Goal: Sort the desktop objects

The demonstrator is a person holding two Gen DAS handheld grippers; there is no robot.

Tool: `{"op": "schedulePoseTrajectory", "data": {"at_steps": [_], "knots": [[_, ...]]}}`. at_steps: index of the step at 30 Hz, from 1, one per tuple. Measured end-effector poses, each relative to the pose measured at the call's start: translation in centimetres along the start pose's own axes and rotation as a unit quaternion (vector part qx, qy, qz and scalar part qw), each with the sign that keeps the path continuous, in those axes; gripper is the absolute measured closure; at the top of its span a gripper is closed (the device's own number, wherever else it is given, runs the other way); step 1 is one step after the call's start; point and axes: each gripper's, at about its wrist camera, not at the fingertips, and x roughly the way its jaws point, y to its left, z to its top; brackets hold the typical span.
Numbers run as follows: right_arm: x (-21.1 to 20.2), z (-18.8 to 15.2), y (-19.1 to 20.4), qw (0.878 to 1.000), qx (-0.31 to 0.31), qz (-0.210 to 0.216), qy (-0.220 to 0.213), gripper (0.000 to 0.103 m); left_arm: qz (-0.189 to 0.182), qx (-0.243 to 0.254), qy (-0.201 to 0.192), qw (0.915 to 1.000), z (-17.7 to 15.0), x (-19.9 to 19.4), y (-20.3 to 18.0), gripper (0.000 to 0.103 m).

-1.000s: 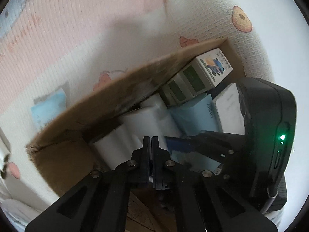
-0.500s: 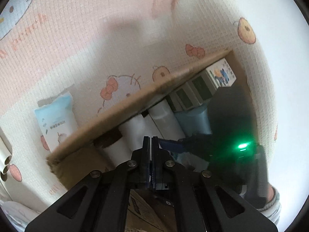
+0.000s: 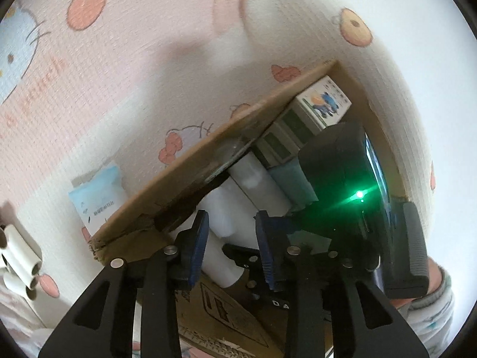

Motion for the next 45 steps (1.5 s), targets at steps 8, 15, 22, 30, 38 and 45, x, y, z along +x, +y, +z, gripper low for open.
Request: {"op": "schedulePoseTrajectory", "data": {"at_steps": [8, 15, 22, 30, 38, 45], "knots": [[-1.4, -0.5, -0.3, 0.999, -0.008, -0.006, -0.043, 0.062, 0.008, -0.019, 0.01, 0.9997, -0.5, 0.0, 0.5, 0.062], [-3.4, -1.5, -0.8, 0.999, -0.012, -0.003, -0.052, 0.061, 0.013, 0.01, 0.02, 0.9997, -0.3, 0.3, -1.8, 0.062], [-5.8, -5.7, -2.2, 0.997, -0.025, -0.075, -0.027, 0.062, 0.027, 0.04, 0.069, 0.9965, -1.0, 3.4, -4.9, 0.063], [-8.2, -6.3, -3.1, 0.99, -0.026, -0.116, -0.075, 0.085, 0.028, 0.056, 0.157, 0.9856, -3.5, 8.7, -7.4, 0.095], [-7.7, -6.9, -3.9, 0.989, -0.016, -0.131, -0.072, 0.085, 0.073, 0.009, 0.151, 0.9859, -3.0, 10.7, -5.5, 0.095], [-7.3, -6.5, -3.4, 0.99, -0.013, -0.124, -0.061, 0.085, 0.041, -0.006, 0.145, 0.9885, -3.1, 8.6, -4.6, 0.095]]}}
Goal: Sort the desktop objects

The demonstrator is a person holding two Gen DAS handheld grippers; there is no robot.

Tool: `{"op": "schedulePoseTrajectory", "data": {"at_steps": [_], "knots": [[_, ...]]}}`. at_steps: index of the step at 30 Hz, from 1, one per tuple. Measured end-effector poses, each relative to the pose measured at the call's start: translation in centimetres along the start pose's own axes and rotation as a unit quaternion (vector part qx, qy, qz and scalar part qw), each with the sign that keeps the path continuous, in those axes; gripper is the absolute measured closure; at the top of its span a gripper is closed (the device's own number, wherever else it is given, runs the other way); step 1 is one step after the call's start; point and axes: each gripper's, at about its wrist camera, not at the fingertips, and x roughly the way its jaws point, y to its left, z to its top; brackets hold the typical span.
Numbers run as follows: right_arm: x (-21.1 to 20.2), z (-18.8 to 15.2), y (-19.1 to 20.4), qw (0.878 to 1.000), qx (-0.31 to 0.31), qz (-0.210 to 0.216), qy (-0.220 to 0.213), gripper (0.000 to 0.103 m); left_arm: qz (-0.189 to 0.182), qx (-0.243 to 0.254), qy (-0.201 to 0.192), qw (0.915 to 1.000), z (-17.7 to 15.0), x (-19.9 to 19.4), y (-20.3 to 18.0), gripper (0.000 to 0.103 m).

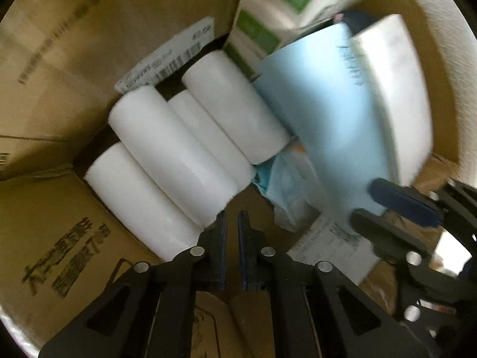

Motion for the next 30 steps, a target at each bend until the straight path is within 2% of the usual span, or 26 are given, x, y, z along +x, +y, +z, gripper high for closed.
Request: {"op": "schedulePoseTrajectory", "data": {"at_steps": [1, 3, 4, 9, 10, 11, 13, 14, 19, 22, 27, 30], "knots": [[0.0, 0.1, 0.2, 1.0, -0.003, 0.002, 0.001, 0.085, -0.001, 0.006, -0.01, 0.9999, -0.3, -0.8, -0.1, 0.093], [-0.1, 0.3, 0.9, 1.0, -0.009, 0.01, 0.004, 0.085, -0.002, 0.01, -0.033, 0.9994, -0.8, -2.6, 0.1, 0.077], [-0.1, 0.5, 1.3, 1.0, -0.011, 0.016, 0.006, 0.085, -0.003, 0.008, -0.047, 0.9989, -1.0, -3.6, 0.3, 0.065], [0.9, 1.5, 2.4, 0.999, -0.011, 0.029, 0.03, 0.085, 0.021, 0.012, -0.113, 0.9932, -1.7, -7.8, 2.3, 0.064], [1.2, 1.1, 3.5, 0.999, -0.009, 0.031, 0.036, 0.085, 0.023, 0.009, -0.126, 0.9917, -1.9, -8.4, 2.8, 0.067], [2.0, 1.0, 3.7, 0.998, -0.009, 0.033, 0.047, 0.085, 0.019, 0.007, -0.138, 0.9903, -2.0, -8.9, 3.5, 0.077], [3.5, 1.2, 4.6, 0.996, -0.011, 0.039, 0.073, 0.085, 0.015, 0.004, -0.145, 0.9893, -2.3, -9.5, 4.7, 0.089], [4.3, 1.4, 5.0, 0.995, -0.01, 0.043, 0.086, 0.085, 0.016, 0.002, -0.149, 0.9888, -2.3, -9.8, 5.7, 0.091], [7.1, 2.4, 6.8, 0.992, -0.008, 0.04, 0.117, 0.085, 0.03, 0.019, -0.176, 0.9838, -4.1, -9.6, 5.8, 0.097], [8.1, 2.9, 7.7, 0.991, -0.007, 0.035, 0.127, 0.085, 0.04, 0.037, -0.196, 0.9791, -2.5, -8.8, 6.3, 0.099], [10.1, 3.4, 9.1, 0.986, -0.005, 0.042, 0.164, 0.085, 0.012, 0.063, -0.245, 0.9673, -2.9, -10.2, 6.7, 0.099], [11.0, 3.7, 10.0, 0.986, -0.016, 0.029, 0.166, 0.085, 0.006, 0.073, -0.272, 0.9595, -3.2, -10.6, 6.8, 0.099]]}}
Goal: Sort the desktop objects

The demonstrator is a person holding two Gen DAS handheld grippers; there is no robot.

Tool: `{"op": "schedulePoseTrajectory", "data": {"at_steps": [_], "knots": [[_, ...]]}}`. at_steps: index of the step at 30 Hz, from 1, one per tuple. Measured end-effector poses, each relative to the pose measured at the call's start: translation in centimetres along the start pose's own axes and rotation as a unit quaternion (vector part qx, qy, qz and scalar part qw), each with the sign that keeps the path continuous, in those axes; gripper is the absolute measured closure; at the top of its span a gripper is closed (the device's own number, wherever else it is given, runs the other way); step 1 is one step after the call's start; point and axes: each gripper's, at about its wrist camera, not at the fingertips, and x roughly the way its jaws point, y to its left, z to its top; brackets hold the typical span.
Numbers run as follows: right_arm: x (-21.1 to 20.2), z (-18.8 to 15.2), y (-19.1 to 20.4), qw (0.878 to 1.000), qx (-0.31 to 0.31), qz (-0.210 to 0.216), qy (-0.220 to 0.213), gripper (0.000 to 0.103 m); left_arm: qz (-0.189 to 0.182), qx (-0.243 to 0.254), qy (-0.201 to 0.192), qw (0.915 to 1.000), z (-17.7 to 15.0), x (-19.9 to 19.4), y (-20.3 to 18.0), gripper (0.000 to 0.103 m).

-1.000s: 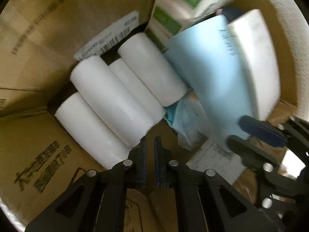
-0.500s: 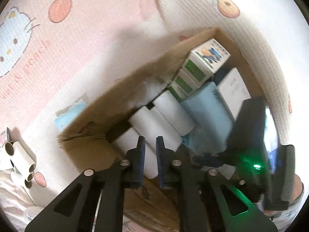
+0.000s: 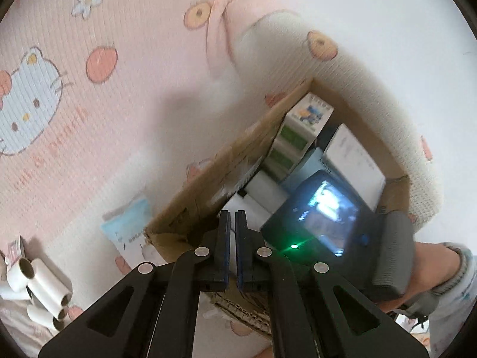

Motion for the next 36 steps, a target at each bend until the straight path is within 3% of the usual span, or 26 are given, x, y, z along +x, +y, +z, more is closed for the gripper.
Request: {"op": "schedulePoseTrajectory", "data": {"at_steps": [5, 7, 11, 14, 21, 28, 32, 36], "knots": [[-0.5, 1.1, 0.8, 0.998, 0.016, -0.02, -0.049, 0.085, -0.014, -0.018, -0.015, 0.9996, -0.3, -0.9, 0.6, 0.099], [-0.5, 1.1, 1.4, 0.999, 0.013, -0.023, -0.047, 0.085, -0.02, -0.026, -0.016, 0.9993, -0.4, -1.0, 0.9, 0.099], [-1.2, 0.1, 2.4, 0.998, 0.003, -0.037, -0.048, 0.085, -0.028, -0.032, -0.028, 0.9987, -1.6, -2.3, 1.3, 0.099], [-3.1, -1.2, 3.4, 0.995, -0.01, -0.062, -0.081, 0.085, -0.03, -0.028, -0.056, 0.9976, -2.8, -3.9, 1.3, 0.099], [-8.3, -4.3, 7.1, 0.975, -0.038, -0.132, -0.174, 0.085, -0.023, -0.029, -0.115, 0.9926, -7.5, -6.5, 1.8, 0.099], [-10.8, -7.0, 8.1, 0.959, -0.067, -0.175, -0.215, 0.085, -0.004, -0.07, -0.13, 0.989, -12.8, -5.6, 3.9, 0.099], [-10.5, -7.9, 10.3, 0.951, -0.085, -0.177, -0.241, 0.085, 0.007, -0.104, -0.132, 0.9857, -15.6, -4.7, 6.0, 0.099], [-11.0, -8.6, 11.2, 0.936, -0.078, -0.203, -0.275, 0.085, -0.008, -0.134, -0.14, 0.9809, -18.6, -3.7, 8.2, 0.099]]}}
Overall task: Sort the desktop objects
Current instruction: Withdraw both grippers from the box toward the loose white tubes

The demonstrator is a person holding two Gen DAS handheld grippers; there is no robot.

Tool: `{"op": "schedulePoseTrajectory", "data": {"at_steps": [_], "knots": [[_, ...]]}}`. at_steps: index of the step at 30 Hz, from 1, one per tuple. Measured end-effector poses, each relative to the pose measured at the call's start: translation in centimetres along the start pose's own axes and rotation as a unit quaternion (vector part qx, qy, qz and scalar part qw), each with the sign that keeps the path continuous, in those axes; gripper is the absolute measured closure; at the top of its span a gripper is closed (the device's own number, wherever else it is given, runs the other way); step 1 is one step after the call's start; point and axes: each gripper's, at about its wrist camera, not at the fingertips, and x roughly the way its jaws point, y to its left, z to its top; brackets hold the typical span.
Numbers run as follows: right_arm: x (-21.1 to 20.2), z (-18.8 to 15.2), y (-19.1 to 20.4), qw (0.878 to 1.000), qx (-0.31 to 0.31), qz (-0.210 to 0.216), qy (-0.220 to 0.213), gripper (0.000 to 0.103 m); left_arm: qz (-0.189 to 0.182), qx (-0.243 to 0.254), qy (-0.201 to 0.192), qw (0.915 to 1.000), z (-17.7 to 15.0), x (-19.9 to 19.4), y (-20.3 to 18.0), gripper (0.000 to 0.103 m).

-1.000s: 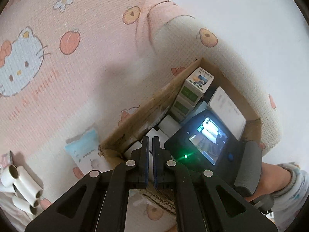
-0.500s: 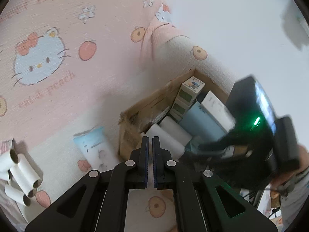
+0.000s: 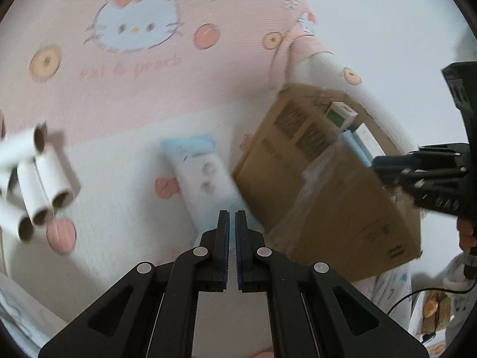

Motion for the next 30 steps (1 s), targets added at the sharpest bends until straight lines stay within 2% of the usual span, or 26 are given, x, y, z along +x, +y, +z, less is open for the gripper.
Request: {"op": "schedulePoseTrajectory", "data": {"at_steps": [2, 5, 6, 8, 9, 11, 13, 15, 18, 20, 26, 28, 30], "knots": [[-0.6, -0.3, 0.2, 1.0, 0.011, -0.009, -0.009, 0.085, 0.013, 0.003, -0.013, 0.9998, -1.2, 0.2, 1.1, 0.099], [-1.5, -1.0, 1.0, 0.998, 0.015, -0.038, -0.042, 0.085, 0.069, -0.005, -0.004, 0.9976, -2.3, 1.3, 2.9, 0.099], [-1.8, -1.2, 1.4, 0.997, 0.014, -0.048, -0.056, 0.085, 0.061, -0.017, -0.004, 0.998, -2.0, 1.3, 3.3, 0.099], [-2.3, -1.6, 2.4, 0.994, 0.008, -0.066, -0.092, 0.085, 0.044, -0.042, -0.031, 0.9977, -1.2, 0.8, 4.0, 0.099], [-2.7, -1.9, 2.9, 0.991, 0.006, -0.062, -0.121, 0.085, 0.048, -0.048, -0.043, 0.9967, -0.9, 0.6, 4.2, 0.099], [-3.3, -2.3, 3.7, 0.988, 0.013, -0.047, -0.145, 0.085, 0.065, -0.057, -0.055, 0.9947, -0.4, 0.6, 4.7, 0.099], [-4.0, -2.6, 4.8, 0.985, 0.024, -0.034, -0.165, 0.085, 0.08, -0.069, -0.053, 0.993, -0.1, 0.8, 5.3, 0.099], [-4.3, -2.6, 6.4, 0.981, 0.006, -0.009, -0.195, 0.085, 0.082, -0.093, -0.048, 0.9911, 0.1, 0.9, 6.3, 0.099], [-3.4, -2.2, 8.7, 0.975, -0.021, 0.013, -0.219, 0.085, 0.09, -0.124, -0.052, 0.9869, 0.2, 0.2, 7.6, 0.099], [-2.6, -1.8, 10.0, 0.973, -0.032, 0.035, -0.225, 0.085, 0.107, -0.133, -0.065, 0.9832, 0.5, -0.3, 8.2, 0.094], [-0.5, 0.5, 13.4, 0.966, -0.049, 0.093, -0.238, 0.085, 0.19, -0.141, -0.107, 0.9656, 1.3, -2.4, 10.0, 0.089], [0.1, 1.5, 14.1, 0.961, -0.053, 0.121, -0.241, 0.085, 0.228, -0.135, -0.12, 0.9566, 1.4, -3.2, 10.1, 0.088], [0.9, 2.5, 14.7, 0.96, -0.055, 0.14, -0.236, 0.085, 0.255, -0.129, -0.143, 0.9476, 1.5, -4.6, 10.5, 0.081]]}}
